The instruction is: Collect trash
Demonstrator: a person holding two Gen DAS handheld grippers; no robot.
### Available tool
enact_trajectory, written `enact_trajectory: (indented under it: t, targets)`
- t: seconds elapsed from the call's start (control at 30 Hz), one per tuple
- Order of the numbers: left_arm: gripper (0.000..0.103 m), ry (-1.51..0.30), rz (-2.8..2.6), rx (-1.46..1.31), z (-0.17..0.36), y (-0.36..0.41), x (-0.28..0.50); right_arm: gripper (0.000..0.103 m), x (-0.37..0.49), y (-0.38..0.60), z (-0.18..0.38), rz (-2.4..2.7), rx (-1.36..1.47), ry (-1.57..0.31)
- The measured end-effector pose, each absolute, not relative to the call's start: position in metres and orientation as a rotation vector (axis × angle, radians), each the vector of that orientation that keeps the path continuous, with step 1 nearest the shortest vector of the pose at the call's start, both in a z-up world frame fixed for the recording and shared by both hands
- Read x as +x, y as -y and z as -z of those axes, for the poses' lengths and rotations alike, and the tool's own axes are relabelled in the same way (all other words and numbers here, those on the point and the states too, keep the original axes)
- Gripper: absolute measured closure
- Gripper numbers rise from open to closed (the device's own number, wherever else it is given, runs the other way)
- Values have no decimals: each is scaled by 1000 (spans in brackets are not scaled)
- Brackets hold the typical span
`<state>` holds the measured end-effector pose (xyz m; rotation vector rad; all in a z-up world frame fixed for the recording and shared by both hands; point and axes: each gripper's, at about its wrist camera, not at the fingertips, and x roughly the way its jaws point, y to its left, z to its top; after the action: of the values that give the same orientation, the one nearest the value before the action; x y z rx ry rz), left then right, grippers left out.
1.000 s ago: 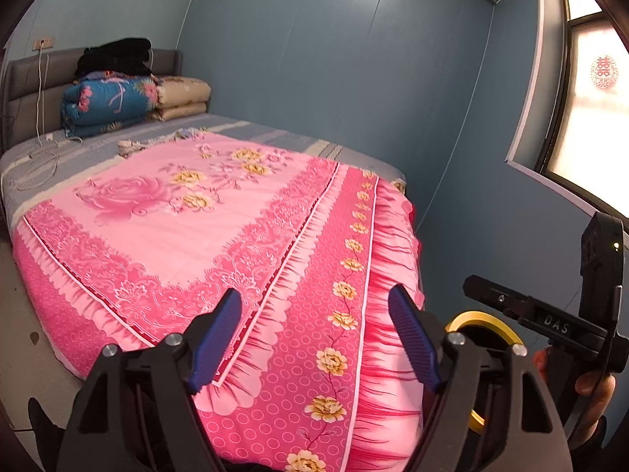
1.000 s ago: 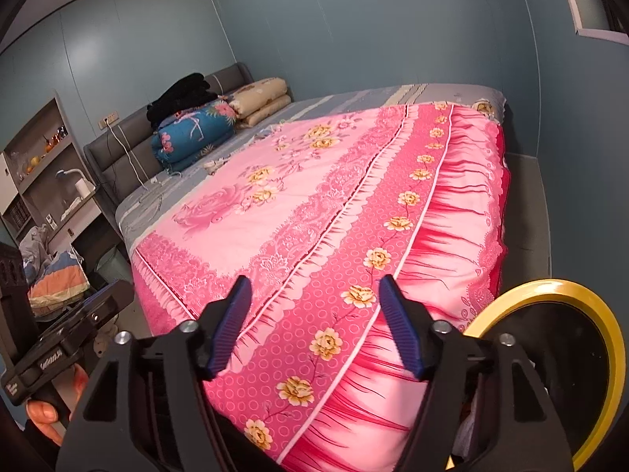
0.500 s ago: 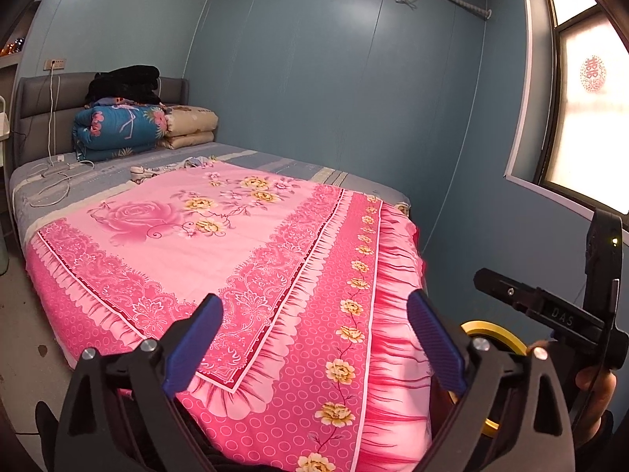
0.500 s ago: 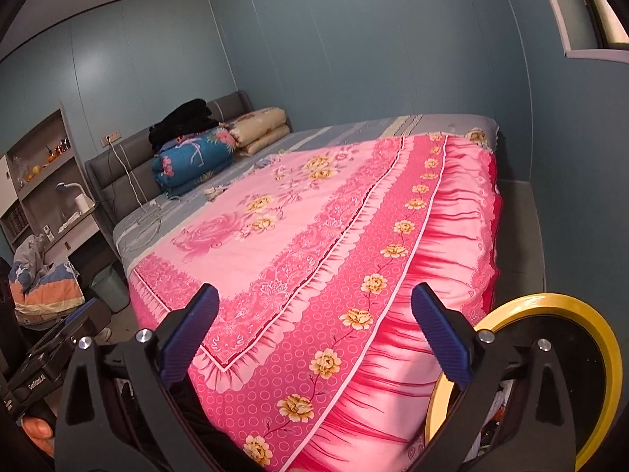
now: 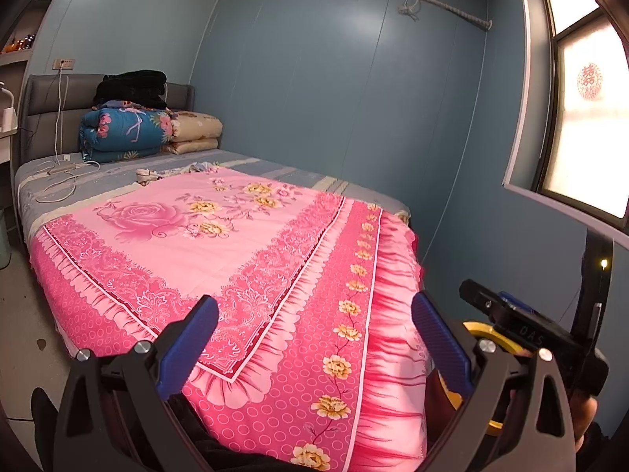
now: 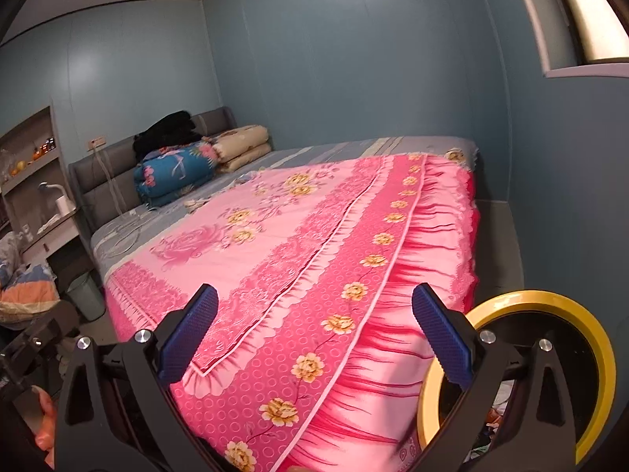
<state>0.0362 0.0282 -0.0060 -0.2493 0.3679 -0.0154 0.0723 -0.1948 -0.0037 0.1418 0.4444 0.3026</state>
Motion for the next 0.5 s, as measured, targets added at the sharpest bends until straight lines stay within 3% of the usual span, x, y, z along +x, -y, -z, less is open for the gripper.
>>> enact_trajectory:
  t: [0.5]
  targets:
    - [8, -331, -22, -214, 3, -20, 24, 8, 64, 199, 10, -245, 139, -419]
